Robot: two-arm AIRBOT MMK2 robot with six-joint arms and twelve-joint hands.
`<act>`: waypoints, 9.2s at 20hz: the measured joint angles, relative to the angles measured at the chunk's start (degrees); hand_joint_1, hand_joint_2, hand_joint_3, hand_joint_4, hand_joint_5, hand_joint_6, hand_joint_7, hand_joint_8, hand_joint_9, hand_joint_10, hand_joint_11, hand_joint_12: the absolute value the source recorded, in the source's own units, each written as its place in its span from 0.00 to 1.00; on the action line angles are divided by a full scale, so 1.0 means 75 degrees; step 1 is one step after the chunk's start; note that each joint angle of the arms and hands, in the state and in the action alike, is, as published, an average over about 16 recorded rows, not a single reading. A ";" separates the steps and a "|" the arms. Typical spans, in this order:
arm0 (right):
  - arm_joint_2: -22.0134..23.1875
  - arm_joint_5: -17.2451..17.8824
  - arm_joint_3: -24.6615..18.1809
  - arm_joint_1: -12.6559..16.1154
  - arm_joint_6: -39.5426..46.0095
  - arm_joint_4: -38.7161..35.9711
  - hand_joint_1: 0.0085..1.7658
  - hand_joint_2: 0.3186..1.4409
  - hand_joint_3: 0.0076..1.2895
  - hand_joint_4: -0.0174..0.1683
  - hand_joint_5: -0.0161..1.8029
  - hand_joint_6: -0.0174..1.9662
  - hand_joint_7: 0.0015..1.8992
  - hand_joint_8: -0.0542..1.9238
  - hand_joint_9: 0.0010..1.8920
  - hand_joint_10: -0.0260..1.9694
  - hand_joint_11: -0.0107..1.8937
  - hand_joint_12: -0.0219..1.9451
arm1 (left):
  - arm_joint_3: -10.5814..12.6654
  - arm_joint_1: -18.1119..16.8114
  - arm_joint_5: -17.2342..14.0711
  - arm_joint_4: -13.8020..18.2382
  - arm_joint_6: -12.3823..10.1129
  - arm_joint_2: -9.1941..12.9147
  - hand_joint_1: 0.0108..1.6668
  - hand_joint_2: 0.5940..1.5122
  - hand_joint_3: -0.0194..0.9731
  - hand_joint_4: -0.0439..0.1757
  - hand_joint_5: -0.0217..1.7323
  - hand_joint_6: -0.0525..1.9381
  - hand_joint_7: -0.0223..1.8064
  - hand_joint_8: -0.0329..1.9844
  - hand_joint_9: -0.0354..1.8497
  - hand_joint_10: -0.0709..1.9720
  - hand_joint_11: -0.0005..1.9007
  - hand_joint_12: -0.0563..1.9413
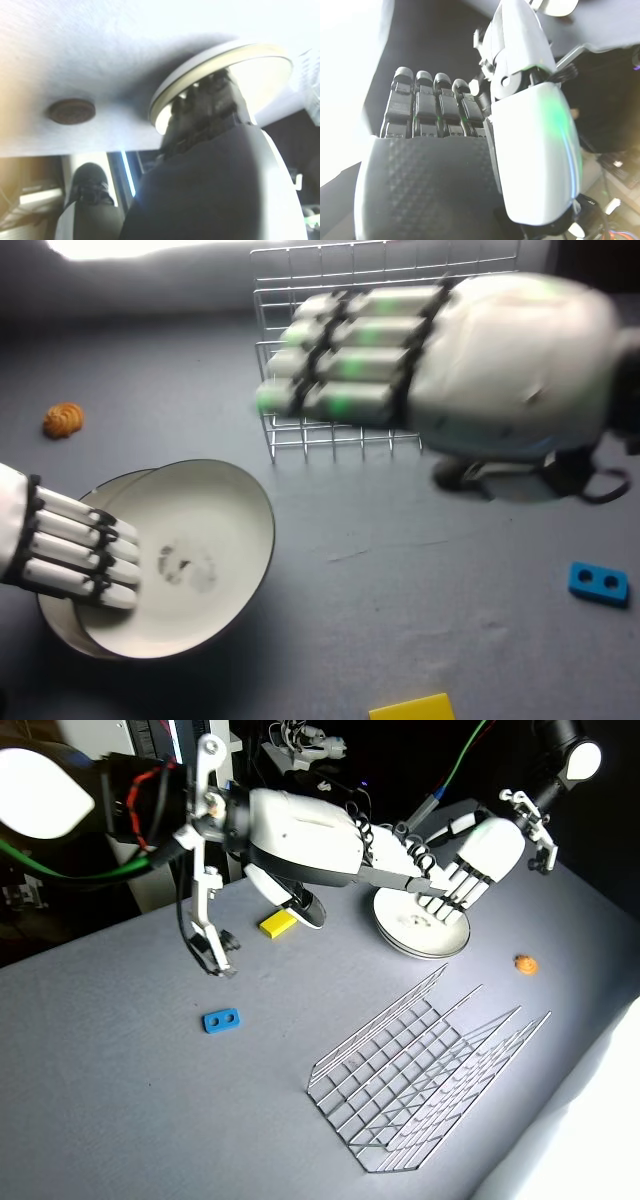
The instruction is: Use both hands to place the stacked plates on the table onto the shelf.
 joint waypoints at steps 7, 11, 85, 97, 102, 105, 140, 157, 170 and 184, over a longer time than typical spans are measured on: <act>-0.1082 -0.0647 0.0486 -0.0106 -0.0583 0.0212 0.72 0.62 0.01 0.10 0.02 0.01 0.01 0.02 0.01 0.01 0.01 0.01 | -0.0841 -0.0408 0.0450 0.0194 -0.0333 0.0116 0.00 0.53 0.03 0.18 0.04 0.03 0.02 0.01 0.04 0.04 0.01 0.05; -0.1657 -0.0975 0.0839 -0.0164 -0.0624 0.0238 0.71 0.62 0.01 0.10 0.02 0.01 0.01 0.02 0.01 0.01 0.01 0.01 | -0.1184 -0.0615 0.0662 0.0289 -0.0512 0.0173 0.00 0.54 0.03 0.19 0.04 0.03 0.03 0.01 0.04 0.04 0.01 0.05; -0.2579 -0.1382 0.1475 0.2025 0.4002 -0.2140 0.66 0.64 0.01 0.23 0.49 0.56 0.50 0.54 0.55 0.34 0.44 0.71 | 0.0863 -0.2193 0.1071 -0.0439 -0.1770 0.0598 0.01 0.54 0.03 0.23 0.06 0.03 0.07 0.02 0.07 0.04 0.01 0.14; -0.2099 -0.1906 0.1727 0.3008 0.8090 -0.3999 0.68 0.64 0.01 0.17 0.48 0.56 0.50 0.54 0.54 0.40 0.44 0.72 | 0.0901 -0.1932 0.1243 -0.0367 -0.1741 0.0589 0.01 0.54 0.03 0.23 0.07 0.03 0.06 0.02 0.06 0.04 0.01 0.14; -0.1923 -0.2416 0.1873 0.3165 0.8493 -0.3709 0.69 0.64 0.01 0.15 0.48 0.56 0.50 0.54 0.54 0.40 0.44 0.72 | 0.0846 -0.1874 0.1188 -0.0330 -0.1740 0.0589 0.01 0.54 0.03 0.22 0.07 0.03 0.07 0.02 0.07 0.04 0.01 0.14; -0.1834 -0.2676 0.2010 0.3156 0.8611 -0.3429 0.70 0.65 0.01 0.14 0.48 0.56 0.50 0.55 0.54 0.41 0.44 0.72 | 0.0763 -0.1815 0.1138 -0.0282 -0.1734 0.0589 0.01 0.54 0.03 0.22 0.07 0.03 0.07 0.02 0.07 0.04 0.01 0.15; -0.2099 -0.2583 0.4215 0.1459 0.8781 -0.1459 0.68 0.68 0.01 0.16 0.45 0.58 0.49 0.57 0.54 0.36 0.42 0.72 | -0.0095 -0.0746 0.1228 -0.0133 -0.1472 0.0509 0.01 0.54 0.03 0.20 0.07 0.03 0.08 0.02 0.08 0.04 0.01 0.17; -0.2244 -0.2327 0.4506 0.1042 0.8778 -0.1437 0.64 0.68 0.00 0.08 0.39 0.27 0.44 0.24 0.39 0.33 0.26 0.73 | -0.0109 -0.0501 0.1346 -0.0225 -0.1453 0.0485 0.01 0.55 0.03 0.19 0.07 0.03 0.09 0.02 0.07 0.03 0.01 0.18; -0.1903 -0.2294 0.3778 0.1878 0.7472 -0.1301 0.57 0.63 0.01 0.08 0.23 0.05 0.25 0.04 0.19 0.14 0.08 0.47 | -0.0257 -0.0131 0.1601 -0.0404 -0.1447 0.0473 0.01 0.54 0.03 0.19 0.07 0.03 0.08 0.02 0.06 0.02 0.01 0.18; -0.2321 -0.2373 0.1706 0.1856 0.2670 -0.1264 0.61 0.55 0.01 0.11 0.02 0.03 0.01 0.03 0.01 0.01 0.01 0.01 | -0.0400 0.0365 0.1785 -0.0463 -0.1556 0.0406 0.01 0.54 0.03 0.19 0.07 0.03 0.07 0.01 0.05 0.02 0.01 0.16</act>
